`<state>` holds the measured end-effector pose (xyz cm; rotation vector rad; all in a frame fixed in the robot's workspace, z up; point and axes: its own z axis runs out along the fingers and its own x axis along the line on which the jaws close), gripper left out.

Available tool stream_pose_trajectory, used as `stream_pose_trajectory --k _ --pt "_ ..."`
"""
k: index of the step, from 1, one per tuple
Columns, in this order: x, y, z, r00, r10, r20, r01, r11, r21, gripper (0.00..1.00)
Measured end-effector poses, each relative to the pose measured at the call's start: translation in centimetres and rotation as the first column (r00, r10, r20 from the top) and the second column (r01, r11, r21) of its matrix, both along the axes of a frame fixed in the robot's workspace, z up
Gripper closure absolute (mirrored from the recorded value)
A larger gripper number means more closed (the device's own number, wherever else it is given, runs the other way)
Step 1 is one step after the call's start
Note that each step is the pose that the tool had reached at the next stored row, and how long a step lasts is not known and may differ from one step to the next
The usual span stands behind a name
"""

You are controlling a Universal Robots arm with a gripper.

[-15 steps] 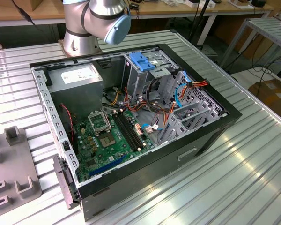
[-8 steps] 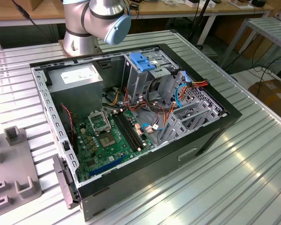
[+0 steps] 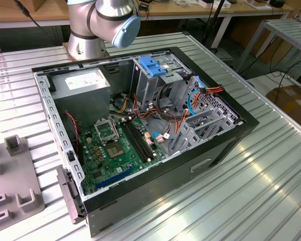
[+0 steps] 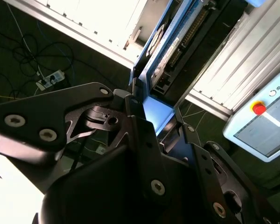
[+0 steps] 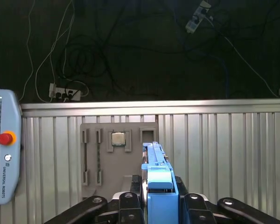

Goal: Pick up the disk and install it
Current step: 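Pick up the disk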

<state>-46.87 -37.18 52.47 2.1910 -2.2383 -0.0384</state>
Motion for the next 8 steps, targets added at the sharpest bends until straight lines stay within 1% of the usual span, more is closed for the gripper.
stream_pose_trajectory --k 5,8 --pt "0.0 0.0 1.27 1.0 0.0 0.0 0.0 1.0 0.0 0.63" --pt "0.01 0.0 1.33 1.0 0.0 0.0 0.0 1.0 0.0 0.63"
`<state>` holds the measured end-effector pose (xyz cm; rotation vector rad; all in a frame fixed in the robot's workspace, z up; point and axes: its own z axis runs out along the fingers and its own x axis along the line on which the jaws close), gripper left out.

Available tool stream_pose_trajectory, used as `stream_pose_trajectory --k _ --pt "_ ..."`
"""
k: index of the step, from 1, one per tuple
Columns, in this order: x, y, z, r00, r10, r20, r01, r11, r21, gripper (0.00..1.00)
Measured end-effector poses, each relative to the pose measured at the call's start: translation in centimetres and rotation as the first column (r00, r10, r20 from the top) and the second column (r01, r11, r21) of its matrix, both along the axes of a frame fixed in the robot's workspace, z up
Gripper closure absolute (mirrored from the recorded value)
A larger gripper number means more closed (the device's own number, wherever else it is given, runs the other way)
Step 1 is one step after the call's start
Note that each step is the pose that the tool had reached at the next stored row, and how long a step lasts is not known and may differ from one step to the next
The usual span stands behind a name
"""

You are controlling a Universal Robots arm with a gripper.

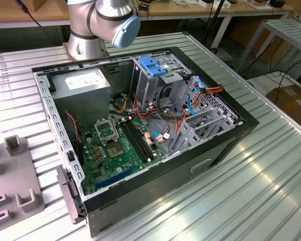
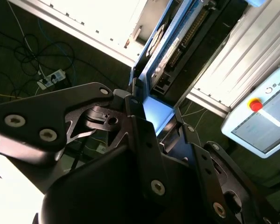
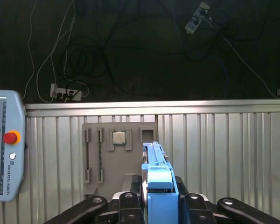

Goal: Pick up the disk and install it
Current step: 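Pick up the disk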

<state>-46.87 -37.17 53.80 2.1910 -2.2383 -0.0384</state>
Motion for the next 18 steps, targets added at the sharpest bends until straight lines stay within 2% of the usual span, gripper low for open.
stream_pose_trajectory --k 6,18 --pt "0.06 0.0 0.03 1.0 0.0 0.0001 0.0 1.0 0.0 0.63" --pt "1.55 0.0 0.04 1.0 0.0 0.0001 0.0 1.0 0.0001 0.63"
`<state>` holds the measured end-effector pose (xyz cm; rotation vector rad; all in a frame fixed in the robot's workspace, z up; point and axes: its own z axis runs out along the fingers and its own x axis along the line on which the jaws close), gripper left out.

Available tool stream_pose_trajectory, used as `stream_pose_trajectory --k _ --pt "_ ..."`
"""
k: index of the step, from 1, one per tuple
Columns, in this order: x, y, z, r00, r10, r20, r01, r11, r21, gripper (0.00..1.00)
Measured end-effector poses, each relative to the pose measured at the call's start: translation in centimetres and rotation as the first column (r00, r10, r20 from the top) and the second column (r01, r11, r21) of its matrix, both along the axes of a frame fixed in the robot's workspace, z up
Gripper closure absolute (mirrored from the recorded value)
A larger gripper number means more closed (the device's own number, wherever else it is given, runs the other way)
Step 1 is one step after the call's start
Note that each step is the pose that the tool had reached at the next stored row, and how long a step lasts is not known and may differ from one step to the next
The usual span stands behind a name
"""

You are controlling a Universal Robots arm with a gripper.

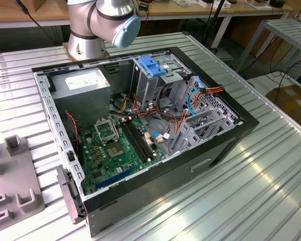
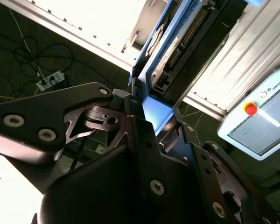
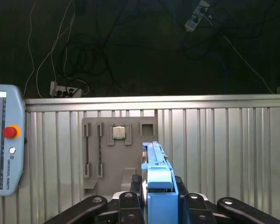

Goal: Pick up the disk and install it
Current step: 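Pick up the disk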

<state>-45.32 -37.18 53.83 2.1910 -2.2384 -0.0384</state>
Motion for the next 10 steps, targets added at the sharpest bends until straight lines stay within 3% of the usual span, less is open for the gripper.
stream_pose_trajectory --k 10 --pt "1.23 0.0 0.0 1.0 0.0 0.0 0.0 1.0 0.0 0.63"
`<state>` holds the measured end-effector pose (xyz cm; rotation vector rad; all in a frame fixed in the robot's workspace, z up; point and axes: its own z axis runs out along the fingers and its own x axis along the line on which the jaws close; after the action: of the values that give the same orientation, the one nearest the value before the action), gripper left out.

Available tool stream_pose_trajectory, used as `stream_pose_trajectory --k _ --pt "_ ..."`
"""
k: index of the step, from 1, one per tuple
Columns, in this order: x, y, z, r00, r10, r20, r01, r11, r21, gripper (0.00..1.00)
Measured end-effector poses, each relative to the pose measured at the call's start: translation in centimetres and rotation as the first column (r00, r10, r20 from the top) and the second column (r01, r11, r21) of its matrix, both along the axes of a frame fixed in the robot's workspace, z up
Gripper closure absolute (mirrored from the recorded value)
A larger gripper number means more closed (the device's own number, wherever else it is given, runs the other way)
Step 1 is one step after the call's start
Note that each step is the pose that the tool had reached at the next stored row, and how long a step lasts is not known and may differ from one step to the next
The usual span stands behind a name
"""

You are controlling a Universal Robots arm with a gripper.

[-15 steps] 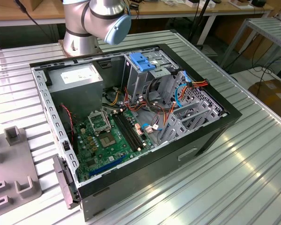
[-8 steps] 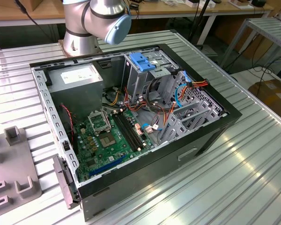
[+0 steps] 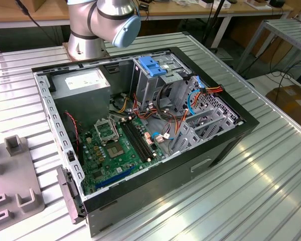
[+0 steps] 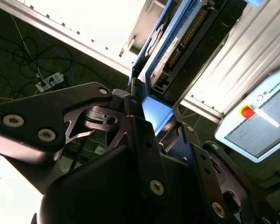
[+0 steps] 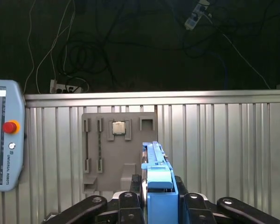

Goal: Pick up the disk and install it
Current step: 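Pick up the disk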

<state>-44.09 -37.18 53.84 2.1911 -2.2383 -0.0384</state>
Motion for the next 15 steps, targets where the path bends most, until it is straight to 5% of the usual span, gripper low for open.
stream_pose_trajectory --k 15 --pt "1.95 0.0 0.0 1.0 0.0 0.0 0.0 1.0 0.0 0.63"
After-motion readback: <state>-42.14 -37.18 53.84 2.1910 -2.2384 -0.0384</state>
